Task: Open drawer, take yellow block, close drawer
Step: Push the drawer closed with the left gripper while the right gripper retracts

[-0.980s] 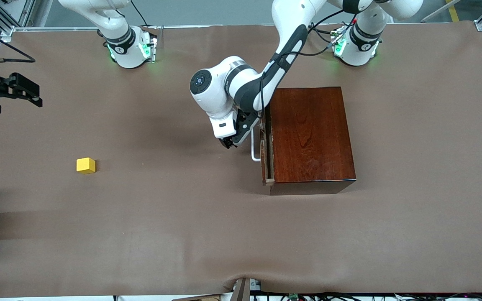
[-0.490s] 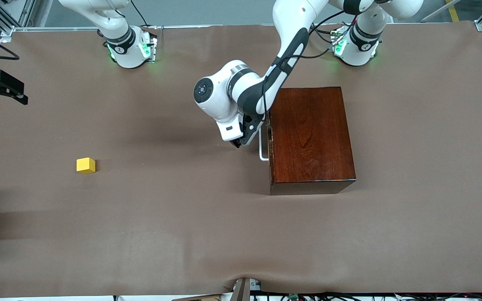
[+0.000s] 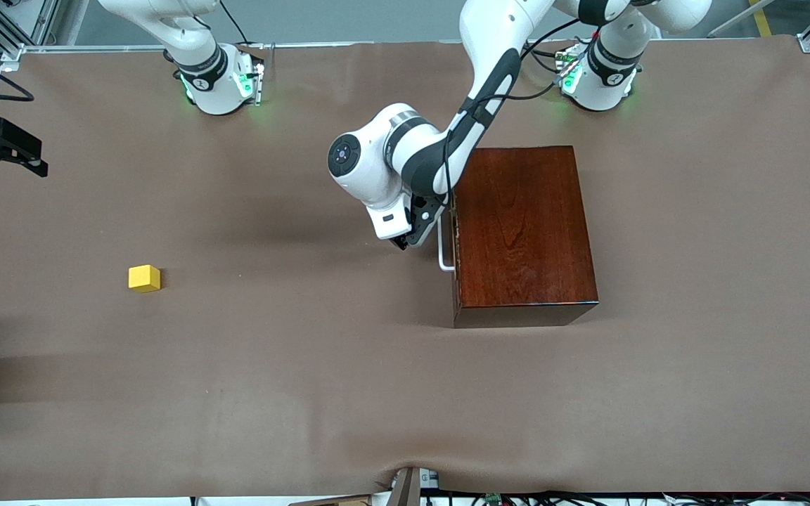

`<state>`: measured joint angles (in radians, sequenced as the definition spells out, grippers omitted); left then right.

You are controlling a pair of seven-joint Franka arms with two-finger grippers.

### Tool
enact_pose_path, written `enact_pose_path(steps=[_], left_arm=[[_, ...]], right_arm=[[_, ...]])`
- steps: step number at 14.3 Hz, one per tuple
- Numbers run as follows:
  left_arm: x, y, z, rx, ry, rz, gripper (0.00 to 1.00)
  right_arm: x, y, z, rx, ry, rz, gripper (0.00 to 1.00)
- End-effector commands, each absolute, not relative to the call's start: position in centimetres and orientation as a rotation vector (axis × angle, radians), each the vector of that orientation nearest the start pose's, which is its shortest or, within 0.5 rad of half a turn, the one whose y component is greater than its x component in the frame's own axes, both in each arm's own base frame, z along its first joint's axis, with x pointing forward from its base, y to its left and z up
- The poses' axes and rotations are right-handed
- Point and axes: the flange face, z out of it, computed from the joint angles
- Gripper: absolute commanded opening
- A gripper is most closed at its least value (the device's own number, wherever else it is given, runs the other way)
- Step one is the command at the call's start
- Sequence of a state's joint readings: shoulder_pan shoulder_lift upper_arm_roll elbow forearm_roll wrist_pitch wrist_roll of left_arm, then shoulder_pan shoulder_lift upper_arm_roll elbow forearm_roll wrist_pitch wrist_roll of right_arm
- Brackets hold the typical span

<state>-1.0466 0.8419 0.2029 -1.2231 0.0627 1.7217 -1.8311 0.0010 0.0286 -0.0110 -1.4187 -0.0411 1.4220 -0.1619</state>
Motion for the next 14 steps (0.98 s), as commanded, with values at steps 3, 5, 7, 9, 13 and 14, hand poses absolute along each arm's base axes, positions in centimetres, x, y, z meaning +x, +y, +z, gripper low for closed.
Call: enact_pose_path(steps=[3, 5, 7, 9, 13, 14], left_arm=[[45.7, -55.8, 26.9, -2.53, -1.252, -0.18, 1.0], [45.8, -56.2, 29.6, -2.567, -1.296, -0.137, 1.0], [46.8, -55.5, 35.3, -2.625, -1.35, -0.145, 1.0], [48.1, -53.8, 40.3, -2.682, -1.371, -0.158, 1.0], [50.2, -48.6, 49.1, -2.758, -1.39, -0.181, 1.0], [51.1, -47.0, 50.9, -2.761, -1.429, -0.187, 1.0]], right_arm=[[52.5, -0.3, 66.6, -3.17, -0.262, 0.008, 1.0], [52.5, -0.5, 66.5, -3.17, -0.255, 0.015, 1.0], [52.5, -0.6, 66.5, -3.17, -0.254, 0.018, 1.0], [52.6, -0.5, 66.6, -3.17, -0.257, 0.013, 1.0], [52.6, -0.6, 66.5, -3.171, -0.252, 0.017, 1.0], [52.6, -0.8, 66.5, -3.171, -0.247, 0.018, 1.0]])
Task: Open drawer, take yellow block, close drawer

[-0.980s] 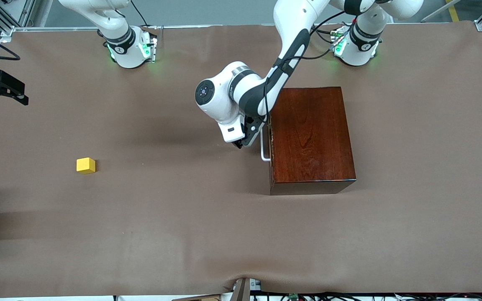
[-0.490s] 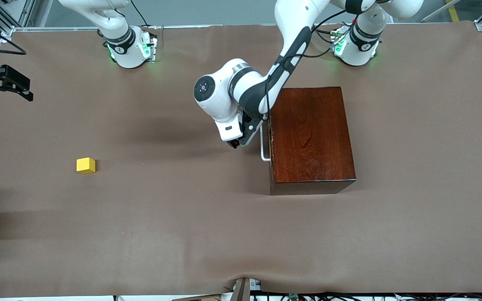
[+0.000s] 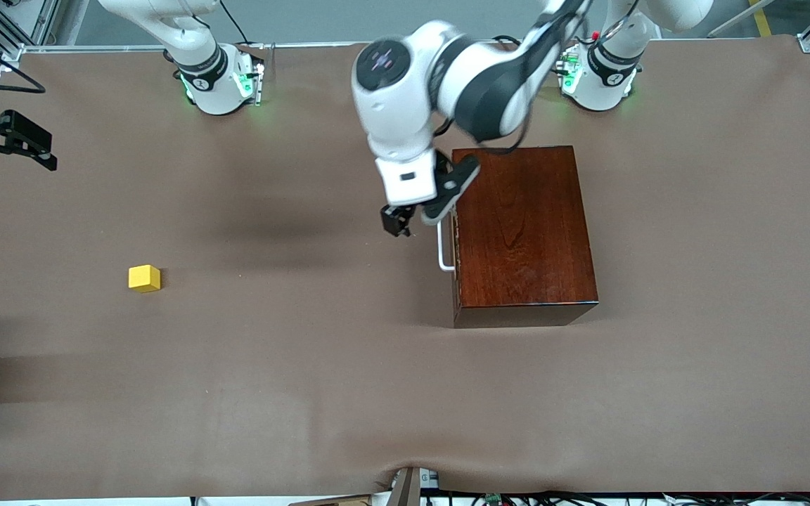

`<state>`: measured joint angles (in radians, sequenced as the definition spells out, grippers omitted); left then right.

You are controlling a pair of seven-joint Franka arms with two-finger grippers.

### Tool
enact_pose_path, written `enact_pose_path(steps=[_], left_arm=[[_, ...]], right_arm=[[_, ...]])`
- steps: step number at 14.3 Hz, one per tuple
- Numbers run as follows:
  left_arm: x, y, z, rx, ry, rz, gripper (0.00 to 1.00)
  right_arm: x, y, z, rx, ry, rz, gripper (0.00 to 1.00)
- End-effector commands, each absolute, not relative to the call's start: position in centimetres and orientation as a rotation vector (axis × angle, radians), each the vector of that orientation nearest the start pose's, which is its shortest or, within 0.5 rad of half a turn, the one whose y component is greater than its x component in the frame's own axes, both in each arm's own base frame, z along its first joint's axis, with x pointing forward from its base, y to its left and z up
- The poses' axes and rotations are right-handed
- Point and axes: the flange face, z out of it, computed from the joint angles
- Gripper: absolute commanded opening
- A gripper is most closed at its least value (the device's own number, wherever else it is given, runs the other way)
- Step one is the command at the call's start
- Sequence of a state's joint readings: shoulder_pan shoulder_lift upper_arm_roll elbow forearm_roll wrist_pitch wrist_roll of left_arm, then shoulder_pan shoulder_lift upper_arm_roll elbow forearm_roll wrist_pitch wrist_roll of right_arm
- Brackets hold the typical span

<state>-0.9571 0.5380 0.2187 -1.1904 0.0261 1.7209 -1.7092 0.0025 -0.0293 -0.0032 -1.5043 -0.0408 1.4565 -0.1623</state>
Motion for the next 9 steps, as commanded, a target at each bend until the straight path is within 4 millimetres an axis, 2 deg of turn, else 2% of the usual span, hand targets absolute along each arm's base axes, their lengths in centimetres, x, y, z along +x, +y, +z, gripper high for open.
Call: enact_pose_path(steps=[1, 4, 6, 9], left_arm=[[51.9, -45.3, 52.7, -2.784, -1.426, -0.19, 1.0], [53.4, -40.1, 55.8, -2.826, -1.275, -0.155, 1.0], [54.3, -35.8, 57.7, -2.872, -1.089, -0.153, 1.0], [55.0, -29.7, 60.4, -2.938, -0.944, -0.134, 1.0]], right_arm=[[52.6, -0.7, 66.5, -3.171, -0.249, 0.018, 1.0], [52.5, -0.7, 66.4, -3.169, -0.242, 0.027, 1.0], [52.5, -0.6, 66.4, -3.139, -0.221, 0.025, 1.0], [52.4, -0.5, 66.4, -3.12, -0.218, 0.027, 1.0]])
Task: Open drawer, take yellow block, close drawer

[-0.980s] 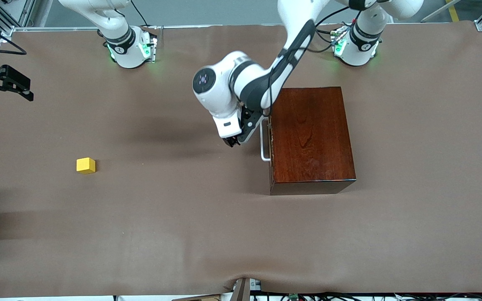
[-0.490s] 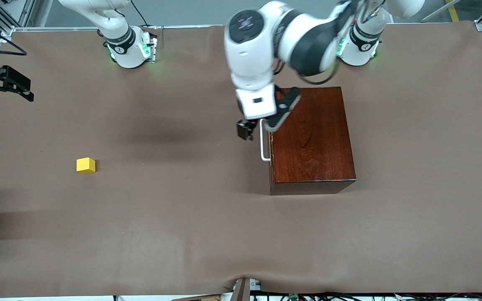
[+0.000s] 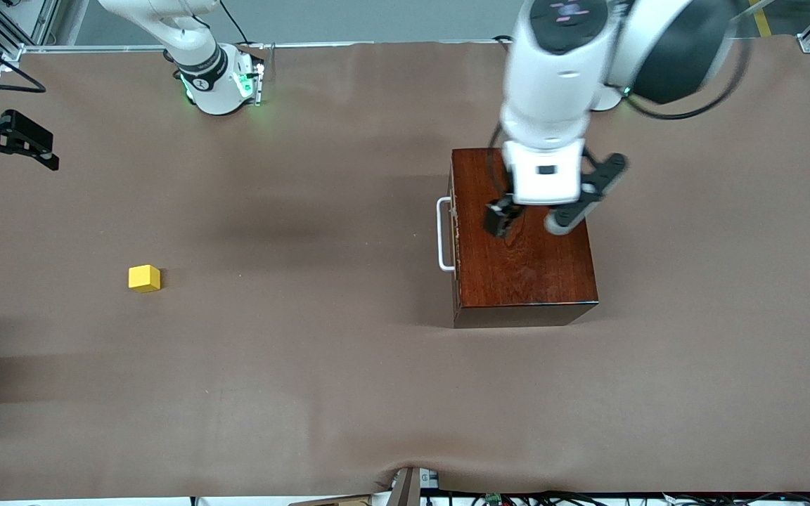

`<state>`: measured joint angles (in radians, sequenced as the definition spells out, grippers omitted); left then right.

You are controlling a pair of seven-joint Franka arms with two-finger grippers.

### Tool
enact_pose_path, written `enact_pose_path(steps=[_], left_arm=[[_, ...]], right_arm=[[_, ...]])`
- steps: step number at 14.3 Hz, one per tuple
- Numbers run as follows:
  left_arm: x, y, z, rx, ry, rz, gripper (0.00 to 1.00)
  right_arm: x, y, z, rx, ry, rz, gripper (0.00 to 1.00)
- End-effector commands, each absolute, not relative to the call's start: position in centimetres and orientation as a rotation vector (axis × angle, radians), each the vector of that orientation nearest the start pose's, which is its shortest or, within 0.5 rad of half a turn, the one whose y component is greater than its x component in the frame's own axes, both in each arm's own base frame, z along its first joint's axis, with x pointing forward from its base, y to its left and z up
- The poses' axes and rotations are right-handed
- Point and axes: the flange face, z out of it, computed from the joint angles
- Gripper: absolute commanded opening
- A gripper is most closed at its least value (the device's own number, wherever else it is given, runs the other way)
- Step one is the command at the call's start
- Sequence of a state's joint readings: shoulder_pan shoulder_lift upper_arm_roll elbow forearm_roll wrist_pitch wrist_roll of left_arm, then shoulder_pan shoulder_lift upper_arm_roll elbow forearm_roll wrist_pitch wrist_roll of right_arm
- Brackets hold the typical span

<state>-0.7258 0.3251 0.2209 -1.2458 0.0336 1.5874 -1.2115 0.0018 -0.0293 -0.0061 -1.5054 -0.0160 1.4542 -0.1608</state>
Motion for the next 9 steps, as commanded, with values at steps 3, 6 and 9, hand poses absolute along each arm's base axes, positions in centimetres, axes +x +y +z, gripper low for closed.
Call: enact_pose_path(steps=[3, 6, 9], left_arm=[[54.5, -22.7, 61.5, -3.002, -0.718, -0.083, 1.0], [53.8, -16.2, 62.2, -3.072, -0.398, -0.06, 1.0], [53.7, -9.7, 62.6, -3.1, -0.159, -0.045, 1.0]], right_arm=[[52.4, -0.4, 66.4, -3.118, -0.22, 0.029, 1.0], [52.4, -0.3, 66.4, -3.112, -0.223, 0.029, 1.0], [52.3, -0.7, 66.3, -3.082, -0.156, 0.041, 1.0]])
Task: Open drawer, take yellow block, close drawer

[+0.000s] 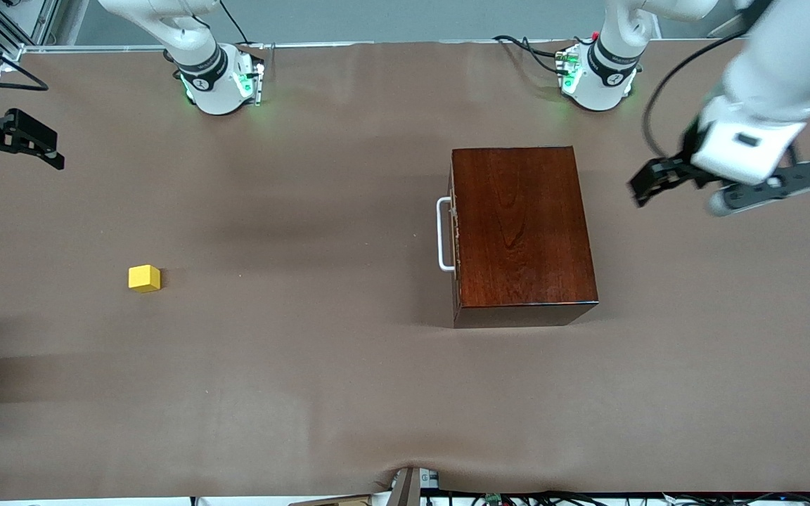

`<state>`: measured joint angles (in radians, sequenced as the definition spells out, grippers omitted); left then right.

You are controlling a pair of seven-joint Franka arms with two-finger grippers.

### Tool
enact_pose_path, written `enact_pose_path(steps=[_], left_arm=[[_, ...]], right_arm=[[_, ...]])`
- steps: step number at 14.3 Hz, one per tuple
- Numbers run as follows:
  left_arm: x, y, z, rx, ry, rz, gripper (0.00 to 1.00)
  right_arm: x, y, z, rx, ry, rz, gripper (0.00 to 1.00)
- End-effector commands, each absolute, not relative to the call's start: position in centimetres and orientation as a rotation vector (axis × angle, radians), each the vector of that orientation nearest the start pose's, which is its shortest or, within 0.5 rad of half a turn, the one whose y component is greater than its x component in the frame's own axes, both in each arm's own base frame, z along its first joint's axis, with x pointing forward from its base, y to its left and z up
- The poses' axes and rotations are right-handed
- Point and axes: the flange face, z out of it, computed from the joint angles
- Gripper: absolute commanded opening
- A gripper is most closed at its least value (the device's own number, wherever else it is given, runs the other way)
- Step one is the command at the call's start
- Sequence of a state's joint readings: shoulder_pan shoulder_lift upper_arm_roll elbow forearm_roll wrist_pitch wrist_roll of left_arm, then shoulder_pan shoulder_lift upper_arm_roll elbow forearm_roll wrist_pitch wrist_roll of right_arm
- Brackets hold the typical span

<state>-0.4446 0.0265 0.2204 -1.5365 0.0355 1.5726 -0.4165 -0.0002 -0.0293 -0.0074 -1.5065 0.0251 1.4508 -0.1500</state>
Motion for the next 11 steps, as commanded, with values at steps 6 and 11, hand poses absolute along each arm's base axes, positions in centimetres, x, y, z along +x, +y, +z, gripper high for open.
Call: enact_pose_path(steps=[6, 11], left_arm=[[53.8, -4.5, 64.1, -3.12, 0.021, -0.064, 1.0], [54.1, -5.4, 66.4, -3.125, 0.037, -0.136, 1.0]], right_arm=[[52.3, -0.7, 66.2, -3.082, -0.121, 0.047, 1.0], [52.4, -0.1, 66.3, -3.083, -0.142, 0.043, 1.0]])
